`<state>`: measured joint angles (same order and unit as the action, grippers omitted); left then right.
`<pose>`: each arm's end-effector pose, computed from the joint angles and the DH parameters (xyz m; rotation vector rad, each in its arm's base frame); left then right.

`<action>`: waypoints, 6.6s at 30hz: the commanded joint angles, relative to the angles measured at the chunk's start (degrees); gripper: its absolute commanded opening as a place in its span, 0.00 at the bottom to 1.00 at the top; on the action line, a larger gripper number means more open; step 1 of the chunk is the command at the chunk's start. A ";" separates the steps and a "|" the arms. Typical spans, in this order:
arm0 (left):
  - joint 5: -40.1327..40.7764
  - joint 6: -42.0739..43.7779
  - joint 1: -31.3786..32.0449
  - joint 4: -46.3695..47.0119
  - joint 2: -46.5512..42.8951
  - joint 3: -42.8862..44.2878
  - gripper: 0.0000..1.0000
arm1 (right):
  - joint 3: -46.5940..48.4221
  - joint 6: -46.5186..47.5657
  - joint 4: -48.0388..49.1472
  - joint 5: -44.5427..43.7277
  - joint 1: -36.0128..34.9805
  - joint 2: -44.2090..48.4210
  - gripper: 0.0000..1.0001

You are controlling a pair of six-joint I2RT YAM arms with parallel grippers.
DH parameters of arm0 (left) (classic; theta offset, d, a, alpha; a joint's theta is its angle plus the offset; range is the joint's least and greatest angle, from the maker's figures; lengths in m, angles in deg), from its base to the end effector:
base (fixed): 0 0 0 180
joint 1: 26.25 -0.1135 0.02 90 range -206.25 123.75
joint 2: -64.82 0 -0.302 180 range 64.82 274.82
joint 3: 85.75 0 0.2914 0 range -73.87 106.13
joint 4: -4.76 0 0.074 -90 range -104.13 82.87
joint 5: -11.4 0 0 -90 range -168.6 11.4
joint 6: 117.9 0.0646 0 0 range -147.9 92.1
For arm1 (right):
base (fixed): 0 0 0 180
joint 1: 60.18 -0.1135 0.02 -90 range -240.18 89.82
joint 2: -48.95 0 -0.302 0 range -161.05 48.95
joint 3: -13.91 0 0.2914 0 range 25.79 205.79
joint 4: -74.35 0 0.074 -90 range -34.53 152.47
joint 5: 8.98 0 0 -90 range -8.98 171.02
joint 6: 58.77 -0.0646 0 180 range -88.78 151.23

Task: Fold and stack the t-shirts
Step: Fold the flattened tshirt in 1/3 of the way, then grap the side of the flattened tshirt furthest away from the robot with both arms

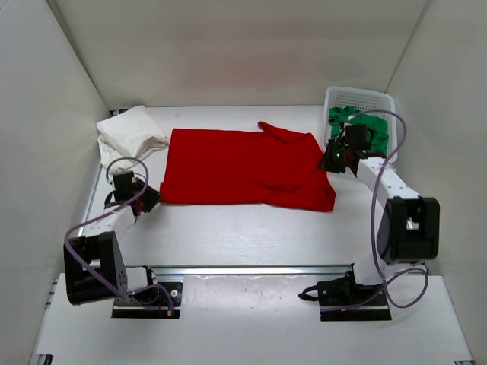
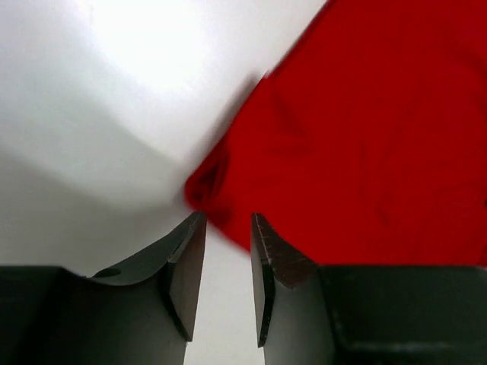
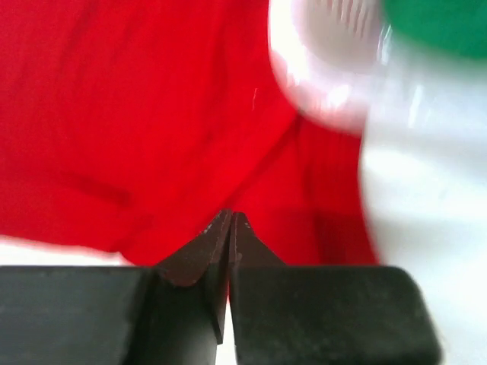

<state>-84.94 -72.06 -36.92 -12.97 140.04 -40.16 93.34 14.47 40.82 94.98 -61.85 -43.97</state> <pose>0.2862 0.0467 0.1598 -1.0720 2.1808 -0.4020 0.4113 0.0276 0.2471 0.2007 2.3974 0.4419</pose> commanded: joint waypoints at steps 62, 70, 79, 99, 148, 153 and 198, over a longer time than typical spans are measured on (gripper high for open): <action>11.28 9.18 -1.89 -16.92 -12.29 -6.64 0.40 | -44.26 -14.89 -8.23 10.83 10.81 40.72 0.12; 9.35 8.91 -0.76 -17.27 -11.94 -2.44 0.77 | -34.17 -7.96 -10.86 9.86 8.28 37.65 0.53; 10.11 9.79 32.09 -4.35 -7.38 4.77 0.23 | -25.72 -9.87 5.64 1.44 -14.75 20.79 0.00; -2.61 7.60 35.73 7.33 0.37 -0.66 0.25 | -33.80 -21.74 29.29 10.29 -16.35 8.38 0.35; -1.39 5.84 28.79 6.65 -5.16 -7.70 0.25 | -13.49 -13.31 25.00 12.16 -20.04 -2.45 0.15; 1.51 7.42 33.08 4.79 -4.82 -5.59 0.25 | -23.67 -14.27 25.77 12.14 -20.56 7.66 0.16; -5.79 1.26 21.76 5.85 14.50 23.84 0.25 | 17.06 3.39 3.20 3.18 -7.73 -15.33 0.02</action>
<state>-89.32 -71.26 -13.19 -7.16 151.32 -19.48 105.12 13.77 49.04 100.66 -70.50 -53.33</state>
